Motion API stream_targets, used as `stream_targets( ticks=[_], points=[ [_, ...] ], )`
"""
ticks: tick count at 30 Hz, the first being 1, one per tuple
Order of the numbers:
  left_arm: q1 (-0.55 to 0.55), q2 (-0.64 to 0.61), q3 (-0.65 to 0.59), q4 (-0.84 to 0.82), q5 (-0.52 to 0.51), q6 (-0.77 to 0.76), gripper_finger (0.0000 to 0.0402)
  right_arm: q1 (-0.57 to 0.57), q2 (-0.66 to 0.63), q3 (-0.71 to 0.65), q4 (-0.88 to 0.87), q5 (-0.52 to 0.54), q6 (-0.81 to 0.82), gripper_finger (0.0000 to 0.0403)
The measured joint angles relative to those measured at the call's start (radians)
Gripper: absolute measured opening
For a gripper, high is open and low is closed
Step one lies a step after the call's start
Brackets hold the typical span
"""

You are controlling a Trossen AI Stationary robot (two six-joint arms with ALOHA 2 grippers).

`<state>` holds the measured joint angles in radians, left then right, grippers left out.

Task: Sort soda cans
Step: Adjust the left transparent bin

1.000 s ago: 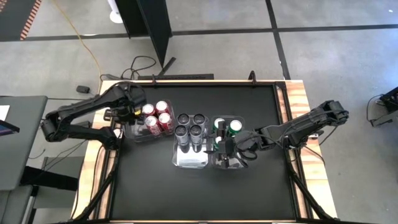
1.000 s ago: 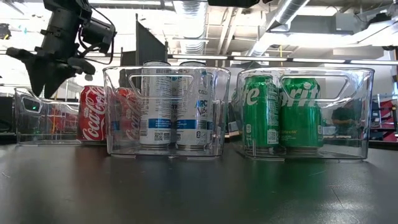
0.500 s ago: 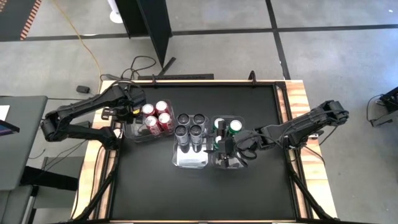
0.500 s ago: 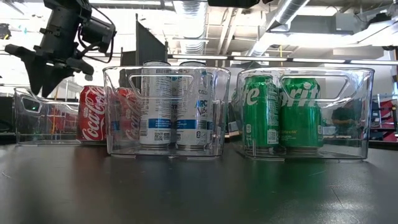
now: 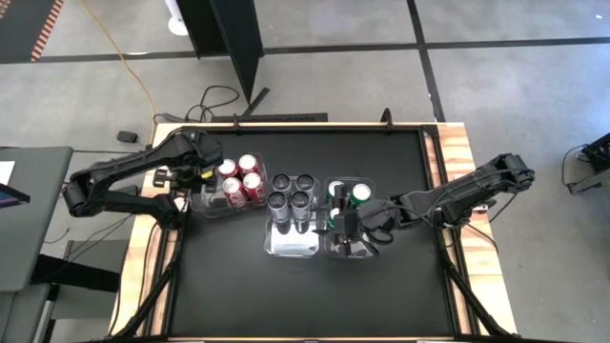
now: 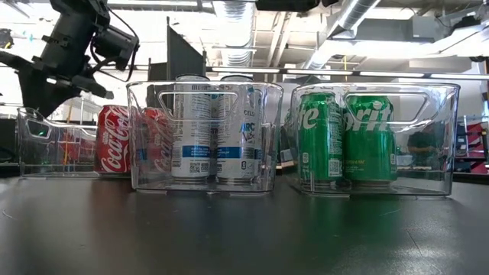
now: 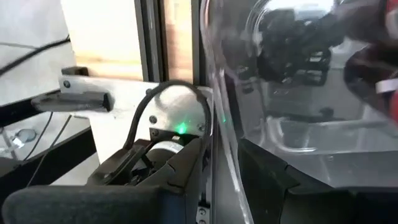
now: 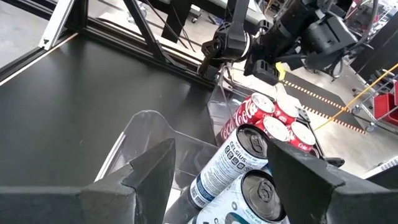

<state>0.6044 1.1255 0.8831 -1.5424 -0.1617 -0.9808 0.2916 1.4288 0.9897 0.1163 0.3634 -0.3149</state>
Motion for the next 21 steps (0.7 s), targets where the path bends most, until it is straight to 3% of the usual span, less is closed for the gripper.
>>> stream_targets(
  ticks=[12, 21],
  points=[
    [0.0, 0.0, -0.098, 0.105, 0.03, 0.023, 0.0092, 0.0, 0.0, 0.0, -0.007, 0.0, 0.001, 0.027],
    [0.001, -0.001, -0.097, 0.145, 0.042, 0.021, 0.0009, -0.01, 0.0, 0.0, -0.008, 0.0, 0.006, 0.027]
  ],
)
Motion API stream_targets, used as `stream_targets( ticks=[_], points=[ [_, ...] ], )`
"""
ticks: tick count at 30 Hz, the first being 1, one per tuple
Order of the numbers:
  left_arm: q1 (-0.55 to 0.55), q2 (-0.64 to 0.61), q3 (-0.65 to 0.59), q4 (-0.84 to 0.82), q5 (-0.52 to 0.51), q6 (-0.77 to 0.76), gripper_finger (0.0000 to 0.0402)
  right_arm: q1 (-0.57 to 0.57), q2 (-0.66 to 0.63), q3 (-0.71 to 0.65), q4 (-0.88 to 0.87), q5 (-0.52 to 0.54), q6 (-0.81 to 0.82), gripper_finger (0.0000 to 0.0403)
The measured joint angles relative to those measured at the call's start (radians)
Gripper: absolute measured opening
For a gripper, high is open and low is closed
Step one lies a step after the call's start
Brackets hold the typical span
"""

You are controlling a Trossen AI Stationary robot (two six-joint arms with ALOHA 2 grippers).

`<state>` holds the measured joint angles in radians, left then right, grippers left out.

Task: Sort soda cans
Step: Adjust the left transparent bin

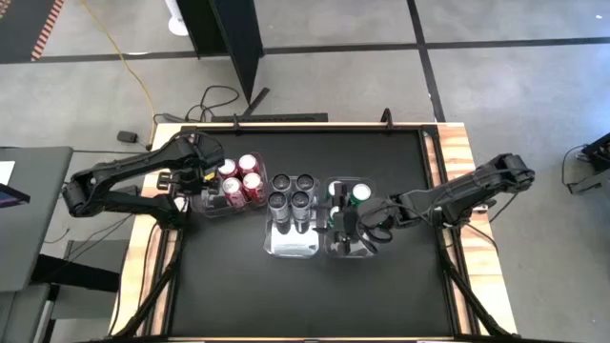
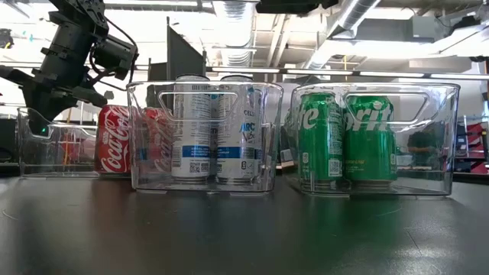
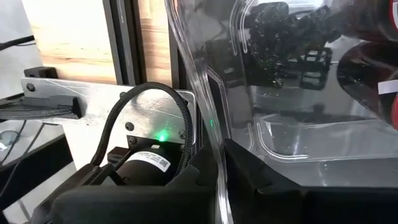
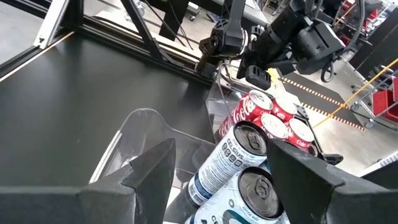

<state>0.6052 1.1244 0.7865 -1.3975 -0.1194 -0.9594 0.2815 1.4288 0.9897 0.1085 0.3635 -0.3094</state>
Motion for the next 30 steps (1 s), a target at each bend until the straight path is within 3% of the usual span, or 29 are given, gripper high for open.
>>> stream_targets(
  ticks=[30],
  points=[
    [-0.044, 0.0, 0.002, -0.006, 0.099, -0.122, 0.0002, -0.003, 0.0, 0.0, -0.038, 0.0, 0.002, 0.027]
  ],
)
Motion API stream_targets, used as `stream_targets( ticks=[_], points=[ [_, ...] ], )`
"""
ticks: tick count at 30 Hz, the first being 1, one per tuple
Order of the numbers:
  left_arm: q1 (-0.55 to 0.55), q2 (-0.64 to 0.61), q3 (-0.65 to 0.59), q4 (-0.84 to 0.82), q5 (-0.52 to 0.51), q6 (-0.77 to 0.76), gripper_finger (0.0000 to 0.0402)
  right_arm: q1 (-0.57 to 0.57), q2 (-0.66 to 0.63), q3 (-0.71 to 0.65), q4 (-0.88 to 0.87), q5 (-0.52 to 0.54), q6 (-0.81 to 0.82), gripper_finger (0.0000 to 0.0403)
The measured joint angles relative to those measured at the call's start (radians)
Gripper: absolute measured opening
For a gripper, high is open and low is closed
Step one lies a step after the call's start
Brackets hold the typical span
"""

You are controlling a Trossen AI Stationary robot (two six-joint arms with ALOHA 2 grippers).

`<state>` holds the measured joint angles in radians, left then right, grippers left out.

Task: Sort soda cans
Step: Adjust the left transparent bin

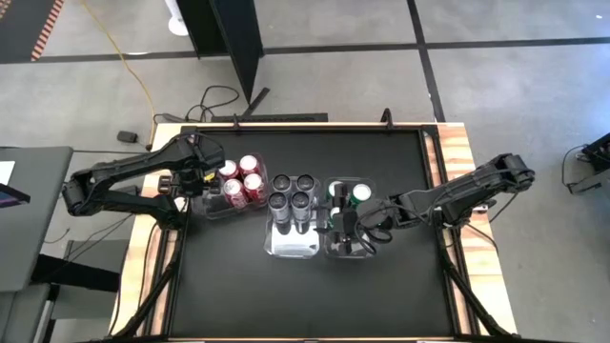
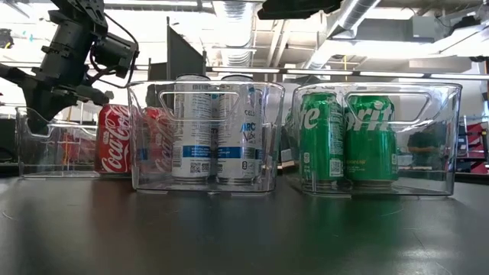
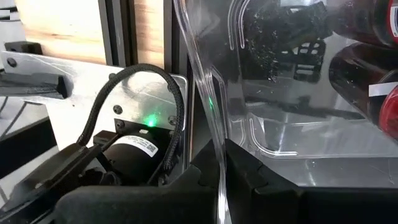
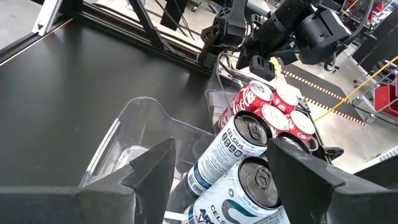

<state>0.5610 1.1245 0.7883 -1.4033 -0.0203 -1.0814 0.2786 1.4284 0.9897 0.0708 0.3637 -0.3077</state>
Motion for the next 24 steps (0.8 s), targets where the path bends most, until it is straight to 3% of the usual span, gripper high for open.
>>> stream_targets(
  ticks=[24],
  points=[
    [-0.004, 0.001, -0.004, 0.012, 0.159, -0.134, 0.0001, 0.0, 0.0, 0.0, -0.005, 0.0, 0.003, 0.027]
  ],
)
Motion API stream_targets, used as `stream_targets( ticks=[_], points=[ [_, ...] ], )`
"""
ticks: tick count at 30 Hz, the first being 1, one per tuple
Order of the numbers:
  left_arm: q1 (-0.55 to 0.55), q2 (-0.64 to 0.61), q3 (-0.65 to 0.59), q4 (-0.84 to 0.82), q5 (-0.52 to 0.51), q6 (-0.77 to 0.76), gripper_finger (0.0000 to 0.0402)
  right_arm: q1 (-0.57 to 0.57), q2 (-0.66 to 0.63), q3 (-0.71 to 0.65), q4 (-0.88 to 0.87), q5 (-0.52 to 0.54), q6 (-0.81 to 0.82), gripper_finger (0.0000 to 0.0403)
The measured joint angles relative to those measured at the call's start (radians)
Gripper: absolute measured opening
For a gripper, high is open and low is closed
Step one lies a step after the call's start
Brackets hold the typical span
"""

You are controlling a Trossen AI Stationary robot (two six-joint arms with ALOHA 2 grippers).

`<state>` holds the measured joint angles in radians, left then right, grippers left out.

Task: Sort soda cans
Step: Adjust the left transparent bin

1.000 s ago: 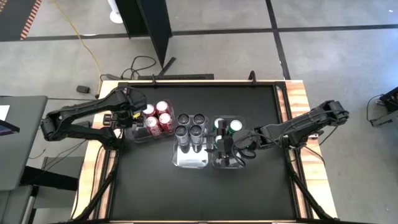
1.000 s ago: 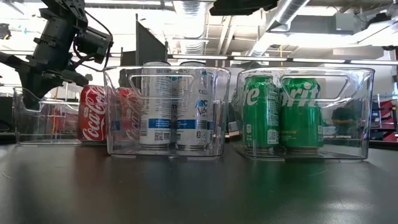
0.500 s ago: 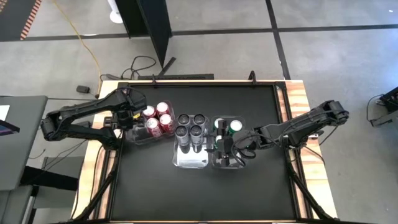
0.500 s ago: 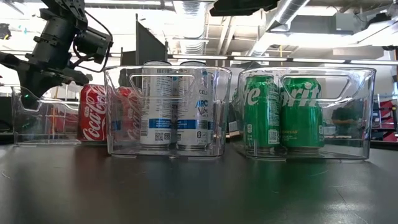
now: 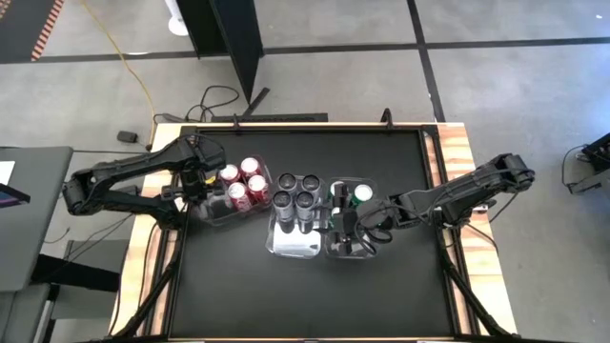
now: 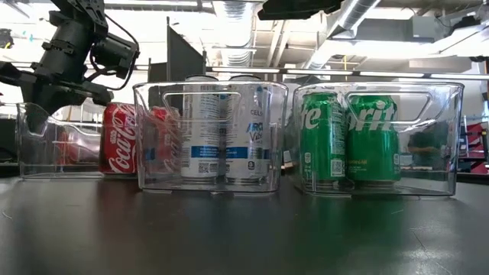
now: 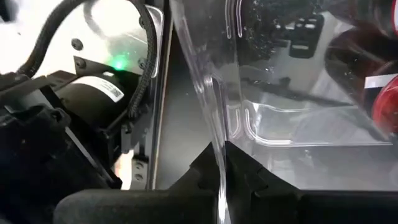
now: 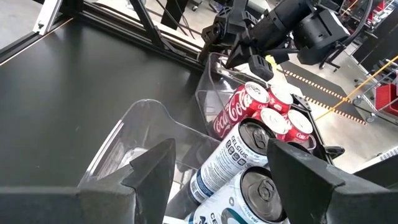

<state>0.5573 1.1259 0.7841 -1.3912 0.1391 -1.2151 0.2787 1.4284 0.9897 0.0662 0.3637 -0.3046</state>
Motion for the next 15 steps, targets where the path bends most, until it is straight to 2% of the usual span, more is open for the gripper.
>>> stream_targets(
  ticks=[15],
  points=[
    [-0.036, -0.001, 0.001, 0.017, -0.01, -0.068, 0.0002, 0.0, 0.0, 0.0, -0.033, 0.0, 0.005, 0.027]
  ],
)
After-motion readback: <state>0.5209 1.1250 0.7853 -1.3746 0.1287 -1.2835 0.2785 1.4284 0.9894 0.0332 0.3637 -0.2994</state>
